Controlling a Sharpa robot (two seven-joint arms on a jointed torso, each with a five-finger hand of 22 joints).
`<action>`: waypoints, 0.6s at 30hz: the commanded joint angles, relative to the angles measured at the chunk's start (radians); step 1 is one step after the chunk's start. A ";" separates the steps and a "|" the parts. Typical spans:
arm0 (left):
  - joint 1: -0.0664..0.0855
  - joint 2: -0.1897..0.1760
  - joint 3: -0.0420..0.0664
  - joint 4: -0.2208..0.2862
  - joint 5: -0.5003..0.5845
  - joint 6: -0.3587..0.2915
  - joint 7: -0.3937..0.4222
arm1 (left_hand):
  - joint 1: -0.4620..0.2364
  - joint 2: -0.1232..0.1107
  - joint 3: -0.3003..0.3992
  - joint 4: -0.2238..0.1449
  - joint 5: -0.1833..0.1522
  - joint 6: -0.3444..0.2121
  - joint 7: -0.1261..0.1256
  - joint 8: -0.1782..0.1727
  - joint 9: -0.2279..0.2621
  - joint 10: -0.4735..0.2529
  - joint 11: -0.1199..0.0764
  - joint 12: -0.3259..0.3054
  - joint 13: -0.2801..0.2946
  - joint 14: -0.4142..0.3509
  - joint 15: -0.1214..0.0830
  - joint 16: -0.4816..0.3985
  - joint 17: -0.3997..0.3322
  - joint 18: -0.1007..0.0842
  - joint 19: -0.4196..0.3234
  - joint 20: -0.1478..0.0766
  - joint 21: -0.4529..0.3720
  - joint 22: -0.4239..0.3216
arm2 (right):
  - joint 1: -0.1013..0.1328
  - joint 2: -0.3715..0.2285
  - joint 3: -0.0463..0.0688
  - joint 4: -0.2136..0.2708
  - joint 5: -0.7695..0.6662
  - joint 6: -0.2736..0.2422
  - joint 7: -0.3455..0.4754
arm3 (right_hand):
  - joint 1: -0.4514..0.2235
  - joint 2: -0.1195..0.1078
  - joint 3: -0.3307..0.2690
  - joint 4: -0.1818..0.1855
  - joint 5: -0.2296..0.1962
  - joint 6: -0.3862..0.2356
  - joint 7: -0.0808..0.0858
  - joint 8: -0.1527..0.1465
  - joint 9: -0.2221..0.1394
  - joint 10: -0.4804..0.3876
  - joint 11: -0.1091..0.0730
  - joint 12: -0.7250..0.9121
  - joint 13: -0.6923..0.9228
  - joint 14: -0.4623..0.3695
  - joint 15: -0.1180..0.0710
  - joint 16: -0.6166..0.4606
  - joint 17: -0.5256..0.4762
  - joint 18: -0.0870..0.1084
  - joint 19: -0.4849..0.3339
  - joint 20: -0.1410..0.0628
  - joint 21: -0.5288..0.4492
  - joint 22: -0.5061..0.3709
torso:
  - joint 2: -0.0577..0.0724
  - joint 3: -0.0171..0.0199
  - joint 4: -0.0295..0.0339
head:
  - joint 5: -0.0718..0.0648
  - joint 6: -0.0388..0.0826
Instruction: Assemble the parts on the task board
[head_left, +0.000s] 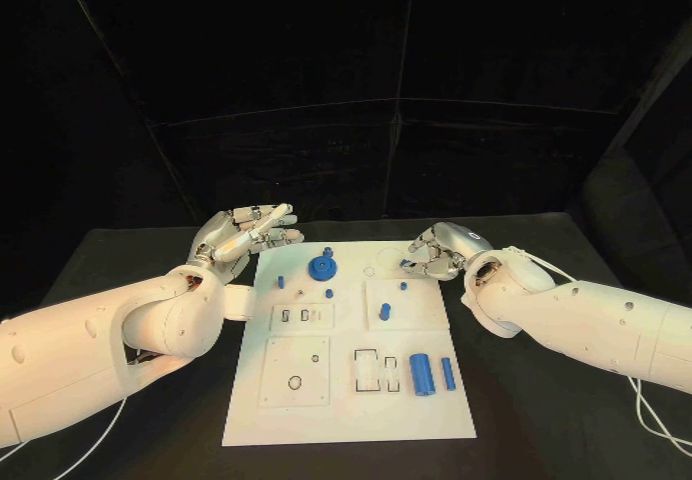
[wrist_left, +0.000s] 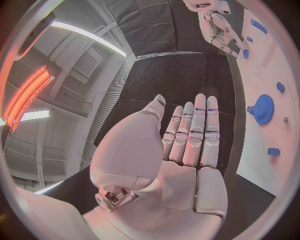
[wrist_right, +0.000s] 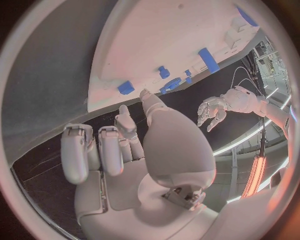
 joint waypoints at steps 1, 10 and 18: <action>0.001 0.001 0.001 0.000 -0.005 0.014 0.002 | 0.008 -0.002 -0.001 -0.007 -0.004 0.006 0.003 -0.003 -0.002 0.006 0.003 -0.004 -0.001 0.000 -0.002 -0.007 0.002 0.015 0.007 0.003 -0.007 -0.001 | -0.004 0.008 0.000 -0.007 -0.016 0.012 -0.049 | 0.014 -0.003 -0.009 -0.001 -0.001 0.008 -0.003 0.008 0.002 -0.004 -0.001 -0.001 0.001 0.074 0.005 -0.007 0.111 -0.009 0.010 0.007 -0.004 0.144 | 0.001 -0.0004 0.0019 | 0.000 -0.001; 0.001 0.001 0.000 0.001 -0.005 0.015 0.001 | 0.008 -0.002 -0.001 -0.007 -0.004 0.006 0.003 -0.003 -0.002 0.006 0.003 -0.004 -0.001 0.000 -0.002 -0.007 0.002 0.015 0.007 0.003 -0.007 -0.001 | -0.015 0.022 0.000 -0.017 -0.040 0.025 -0.082 | 0.025 -0.002 -0.017 0.001 -0.002 0.016 -0.006 0.015 0.003 -0.003 -0.003 0.001 0.002 0.074 0.003 -0.007 0.111 -0.009 0.010 0.006 -0.004 0.145 | 0.000 -0.0007 0.0000 | 0.002 -0.003; 0.001 0.000 0.000 0.000 -0.005 0.015 0.000 | 0.008 -0.002 -0.001 -0.007 -0.004 0.006 0.003 -0.003 -0.002 0.006 0.003 -0.004 -0.001 0.000 -0.002 -0.007 0.002 0.015 0.007 0.003 -0.007 -0.001 | -0.017 0.027 0.000 -0.024 -0.046 0.031 -0.092 | 0.036 0.002 -0.021 0.001 0.001 0.020 -0.007 0.018 0.003 -0.001 -0.005 0.003 0.004 0.074 0.001 -0.007 0.111 -0.009 0.011 0.005 -0.004 0.145 | 0.000 -0.0001 0.0007 | 0.002 -0.004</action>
